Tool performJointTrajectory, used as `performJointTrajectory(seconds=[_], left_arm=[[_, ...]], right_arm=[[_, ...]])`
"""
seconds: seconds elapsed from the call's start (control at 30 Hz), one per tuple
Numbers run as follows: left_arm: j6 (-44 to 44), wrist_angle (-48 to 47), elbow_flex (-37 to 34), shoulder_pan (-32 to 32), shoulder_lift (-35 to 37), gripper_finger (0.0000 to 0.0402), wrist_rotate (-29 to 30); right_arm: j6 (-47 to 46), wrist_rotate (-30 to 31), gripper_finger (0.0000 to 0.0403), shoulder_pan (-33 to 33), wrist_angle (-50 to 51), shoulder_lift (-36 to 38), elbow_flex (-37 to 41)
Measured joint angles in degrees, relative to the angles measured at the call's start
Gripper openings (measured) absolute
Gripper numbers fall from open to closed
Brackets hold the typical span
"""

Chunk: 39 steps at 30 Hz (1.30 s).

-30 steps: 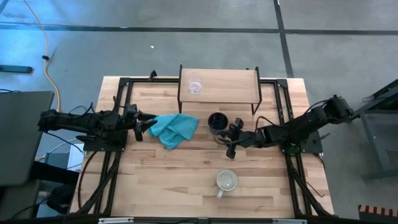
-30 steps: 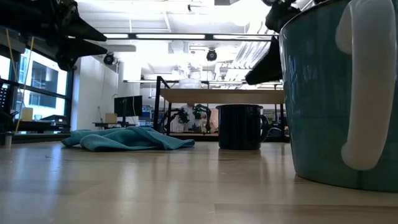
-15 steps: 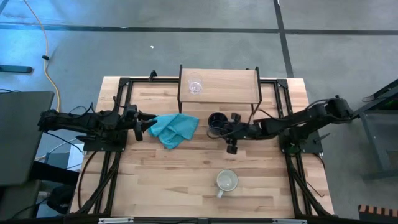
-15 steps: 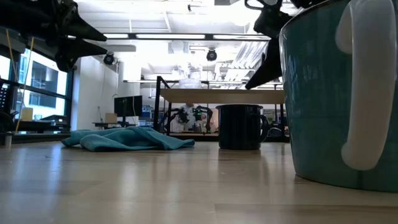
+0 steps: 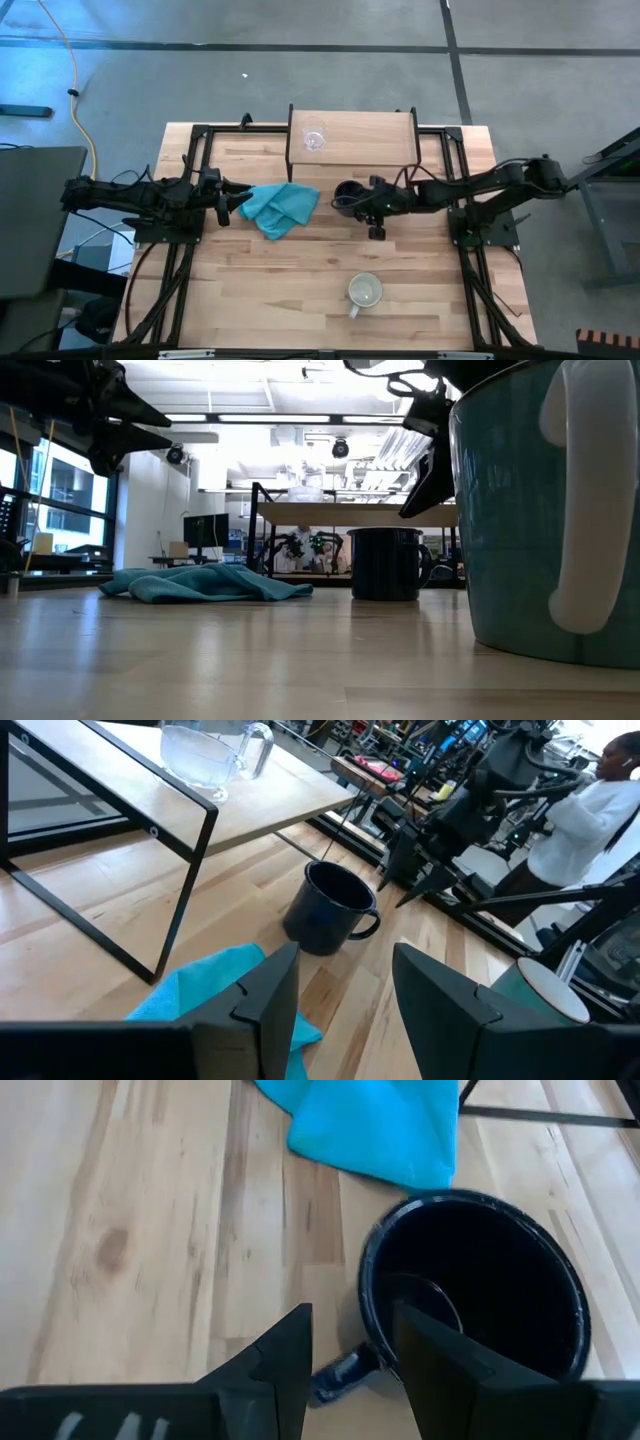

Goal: Stack small to large cups/mugs on shelf
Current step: Put the dark blue mug on the shelf

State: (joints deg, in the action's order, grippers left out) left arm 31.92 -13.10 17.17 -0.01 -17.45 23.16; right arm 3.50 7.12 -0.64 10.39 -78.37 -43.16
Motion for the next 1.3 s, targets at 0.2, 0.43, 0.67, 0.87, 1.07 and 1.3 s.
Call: performJointTrajectory(seconds=[0.2,0.43,0.67,0.87,1.07,1.3], left_arm=[[0.1,0.0,0.0,0.0,0.0,0.0152,0.0],[1.0,0.0,0.0,0.0,0.0,0.0152,0.0],[1.6,0.0,0.0,0.0,0.0,0.0152,0.0],[1.8,0.0,0.0,0.0,0.0,0.0152,0.5],[1.8,0.1,0.0,0.0,0.0,0.0152,0.5],[2.4,0.0,0.0,0.0,0.0,0.0152,0.5]], right_arm=[[2.3,-1.7,0.0134,2.0,0.5,0.0,0.0],[4.7,-4.6,0.0134,3.7,0.1,0.0,0.0],[6.1,-5.8,0.0134,4.4,0.1,0.0,0.0],[7.1,-7.0,0.0134,5.3,0.1,0.0,0.0],[8.2,-9.2,0.0134,6.3,-0.1,-1.2,0.0],[8.0,-9.8,0.0134,6.3,-2.5,-3.5,0.0]])
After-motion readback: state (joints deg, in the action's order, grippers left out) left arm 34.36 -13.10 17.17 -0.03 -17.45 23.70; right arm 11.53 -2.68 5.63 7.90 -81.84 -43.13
